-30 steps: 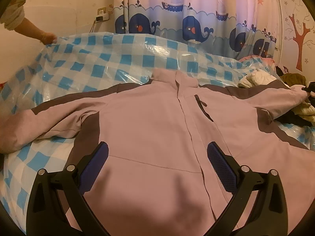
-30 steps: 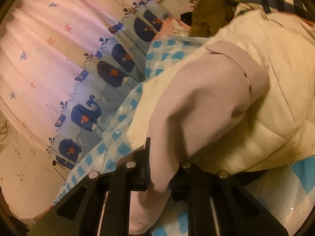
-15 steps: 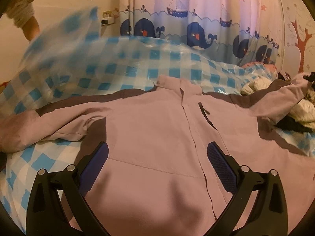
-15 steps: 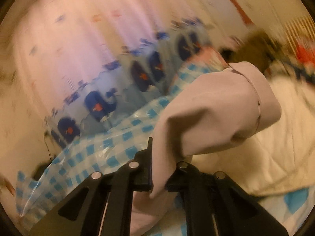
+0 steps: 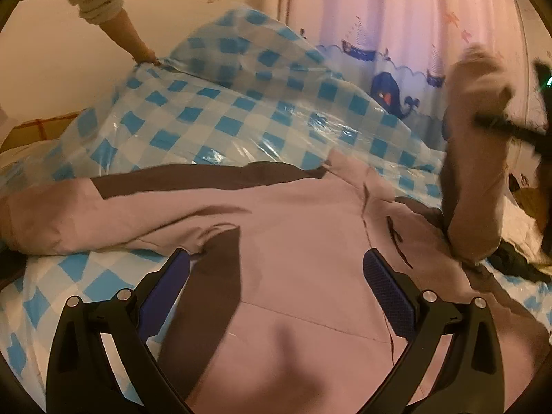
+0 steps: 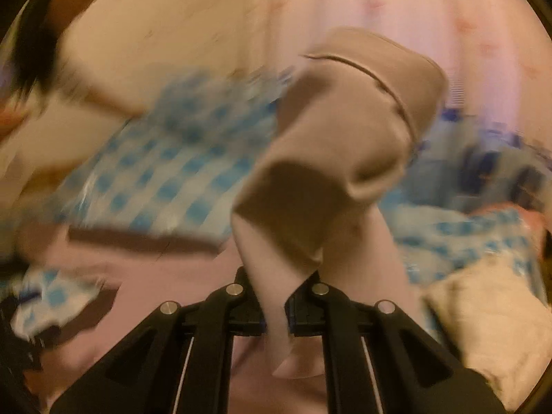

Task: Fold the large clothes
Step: 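Grasp the jacket sleeve cuff with the right gripper and lift it, then lay the sleeve across the jacket front and open the right gripper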

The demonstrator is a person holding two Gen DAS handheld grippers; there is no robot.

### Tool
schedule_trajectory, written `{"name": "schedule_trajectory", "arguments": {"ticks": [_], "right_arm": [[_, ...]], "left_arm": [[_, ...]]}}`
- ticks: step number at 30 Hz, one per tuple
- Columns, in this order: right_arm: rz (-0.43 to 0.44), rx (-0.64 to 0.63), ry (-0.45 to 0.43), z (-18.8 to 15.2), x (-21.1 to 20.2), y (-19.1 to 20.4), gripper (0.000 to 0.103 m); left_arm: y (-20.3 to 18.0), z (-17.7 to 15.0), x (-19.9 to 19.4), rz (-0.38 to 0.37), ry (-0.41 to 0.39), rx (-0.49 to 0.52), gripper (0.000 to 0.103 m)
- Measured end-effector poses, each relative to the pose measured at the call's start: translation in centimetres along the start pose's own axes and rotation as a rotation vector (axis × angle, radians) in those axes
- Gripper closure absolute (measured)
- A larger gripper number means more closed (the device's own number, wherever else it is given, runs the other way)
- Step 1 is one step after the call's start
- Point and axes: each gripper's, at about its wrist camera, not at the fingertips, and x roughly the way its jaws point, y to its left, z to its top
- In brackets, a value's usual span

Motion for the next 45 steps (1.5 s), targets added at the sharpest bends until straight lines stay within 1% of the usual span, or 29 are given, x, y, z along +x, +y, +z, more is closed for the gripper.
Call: {"name": "schedule_trajectory", "arguments": {"ticks": [2, 5, 8, 10, 12, 15, 16, 17, 18, 19, 21, 22, 24, 26, 27, 28, 29, 31, 32, 33, 34, 35, 36, 38, 39, 40, 41, 42, 45], "right_arm": [[0.060, -0.049, 0.075, -1.9, 3.1, 3.2, 0.094], [0.145, -0.119, 0.210, -6.2, 7.8, 7.7, 0.094], [0.198, -0.146, 0.317, -9.5, 10.2, 9.9, 0.093], [0.243, -0.144, 0.391, -11.5, 11.3, 10.8, 0.086], [0.284, -0.131, 0.405, -11.7, 11.4, 10.7, 0.073], [0.326, -0.136, 0.407, -11.2, 10.4, 11.1, 0.068], [0.350, -0.127, 0.406, -10.9, 10.1, 11.1, 0.054], [0.398, -0.100, 0.387, -10.4, 9.3, 10.9, 0.045], [0.409, -0.084, 0.359, -9.8, 8.4, 10.5, 0.029], [0.411, -0.077, 0.328, -9.1, 7.7, 10.3, 0.016], [0.425, -0.069, 0.305, -8.1, 6.7, 10.1, 0.012], [0.461, -0.036, 0.316, -7.7, 6.5, 9.8, 0.012], [0.576, 0.059, 0.373, -6.9, 6.4, 9.5, 0.012], [0.717, 0.173, 0.435, -7.1, 6.7, 9.7, 0.012], [0.707, 0.175, 0.430, -7.2, 6.3, 10.2, 0.011], [0.635, 0.129, 0.402, -7.2, 5.8, 11.0, 0.011], [0.519, 0.001, 0.349, -7.2, 5.1, 12.9, 0.011], [0.393, -0.208, 0.291, -7.9, 4.3, 16.3, 0.011], [0.335, -0.335, 0.277, -8.4, 4.2, 18.8, 0.011], [0.319, -0.393, 0.270, -8.9, 4.4, 20.0, 0.011], [0.268, -0.465, 0.262, -9.3, 4.9, 21.6, 0.011], [0.219, -0.507, 0.259, -9.6, 5.6, 22.7, 0.012], [0.198, -0.522, 0.267, -9.8, 6.3, 23.1, 0.012], [0.155, -0.528, 0.318, -10.4, 8.9, 23.3, 0.014], [0.156, -0.521, 0.349, -11.0, 10.3, 22.8, 0.034], [0.156, -0.490, 0.380, -11.1, 11.5, 22.1, 0.049], [0.161, -0.429, 0.391, -10.6, 12.3, 21.2, 0.057], [0.138, -0.401, 0.377, -10.3, 12.4, 20.6, 0.074], [0.086, -0.272, 0.309, -7.9, 12.6, 18.2, 0.080]], "left_arm": [[0.5, 0.3, 0.0, 0.008, -0.005, -0.012, 0.006], [1.3, 0.6, 0.2, 0.018, -0.006, -0.033, 0.006], [1.7, 0.8, 0.3, 0.023, -0.009, -0.041, 0.006], [2.0, 0.9, 0.0, 0.024, -0.012, -0.042, 0.006], [2.1, 0.9, -0.1, 0.026, -0.010, -0.039, 0.006], [1.8, 0.7, 0.0, 0.027, 0.000, -0.029, 0.006], [1.7, 0.6, 0.1, 0.027, 0.003, -0.027, 0.006], [1.6, 0.5, 0.2, 0.028, 0.007, -0.024, 0.006], [1.6, 0.5, 0.2, 0.029, 0.010, -0.022, 0.006], [1.5, 0.5, 0.3, 0.029, 0.015, -0.019, 0.006], [1.1, 0.5, 0.2, 0.030, 0.021, -0.016, 0.006], [1.1, 0.5, 0.2, 0.034, 0.021, -0.016, 0.006], [1.4, 0.5, 0.3, 0.043, 0.021, -0.025, 0.006], [1.8, 0.7, 0.3, 0.048, 0.020, -0.036, 0.006], [2.1, 0.8, 0.2, 0.053, 0.017, -0.043, 0.006], [2.5, 0.9, 0.2, 0.060, 0.014, -0.048, 0.006], [2.8, 1.1, 0.1, 0.067, 0.009, -0.052, 0.006], [3.9, 1.5, -0.1, 0.095, -0.003, -0.066, 0.006], [4.6, 1.6, -0.3, 0.111, -0.011, -0.077, 0.006], [5.5, 1.9, -0.4, 0.137, -0.020, -0.095, 0.006], [6.2, 2.0, -0.5, 0.152, -0.024, -0.109, 0.006], [6.9, 2.2, -0.6, 0.164, -0.027, -0.127, 0.006], [7.6, 2.3, -0.7, 0.171, -0.029, -0.144, 0.006], [8.8, 2.5, -0.9, 0.176, -0.039, -0.181, 0.006], [9.2, 2.6, -1.1, 0.173, -0.044, -0.194, 0.006], [9.4, 2.6, -1.1, 0.171, -0.045, -0.197, 0.006], [9.4, 2.7, -1.1, 0.170, -0.045, -0.194, 0.006], [9.4, 2.7, -1.1, 0.170, -0.046, -0.187, 0.006], [9.2, 2.7, -1.1, 0.160, -0.047, -0.182, 0.006]]}}
